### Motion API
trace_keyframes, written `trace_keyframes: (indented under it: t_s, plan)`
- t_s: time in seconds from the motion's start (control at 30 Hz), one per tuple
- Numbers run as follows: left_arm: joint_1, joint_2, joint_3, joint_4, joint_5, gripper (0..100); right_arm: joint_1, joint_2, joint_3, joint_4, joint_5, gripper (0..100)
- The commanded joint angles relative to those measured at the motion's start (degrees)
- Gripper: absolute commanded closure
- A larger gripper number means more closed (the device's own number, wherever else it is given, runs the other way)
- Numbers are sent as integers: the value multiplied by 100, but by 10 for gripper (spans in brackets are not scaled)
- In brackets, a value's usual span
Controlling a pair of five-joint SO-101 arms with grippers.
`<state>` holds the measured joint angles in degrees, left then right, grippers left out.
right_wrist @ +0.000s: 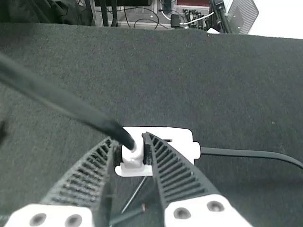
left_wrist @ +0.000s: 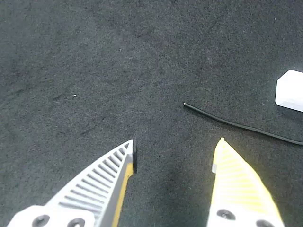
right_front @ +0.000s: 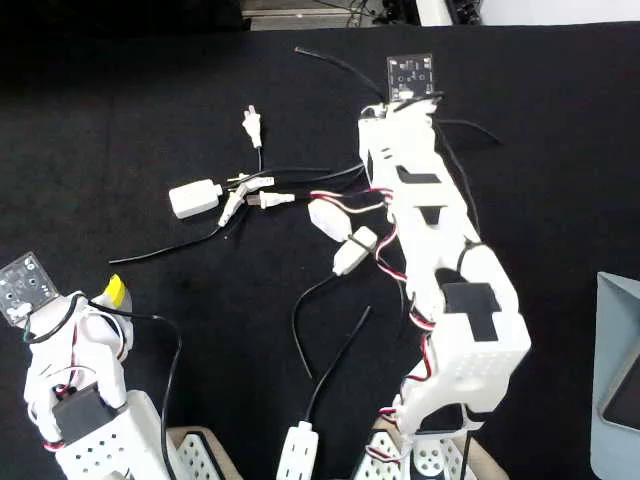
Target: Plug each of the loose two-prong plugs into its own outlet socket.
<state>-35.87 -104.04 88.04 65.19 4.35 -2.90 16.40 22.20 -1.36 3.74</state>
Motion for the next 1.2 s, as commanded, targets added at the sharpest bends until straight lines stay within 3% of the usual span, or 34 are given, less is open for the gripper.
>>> trace_keyframes:
  t_s: [0.0,0.07,0.27,0.53,0.73,1.0,1.17]
  plan:
    - [-31,-18,-48,-105,9,730,62,-22,-505,-88,-9,854]
    - [-31,-18,-48,-105,9,730,88,-22,-514,-88,-97,809]
    - [-31,-18,-48,-105,9,730,97,-514,-233,325,-97,803]
    - [-31,-18,-48,-105,9,730,44,-2308,66,3473,-105,803]
    - [-31,-18,-40,-105,9,730,-334,-2615,84,5257,-70,801]
    - [-31,-18,-40,-105,9,729,-1257,-2615,426,5424,-53,799]
    - [-31,-18,-40,-105,9,729,-1363,-2484,567,4967,176,796]
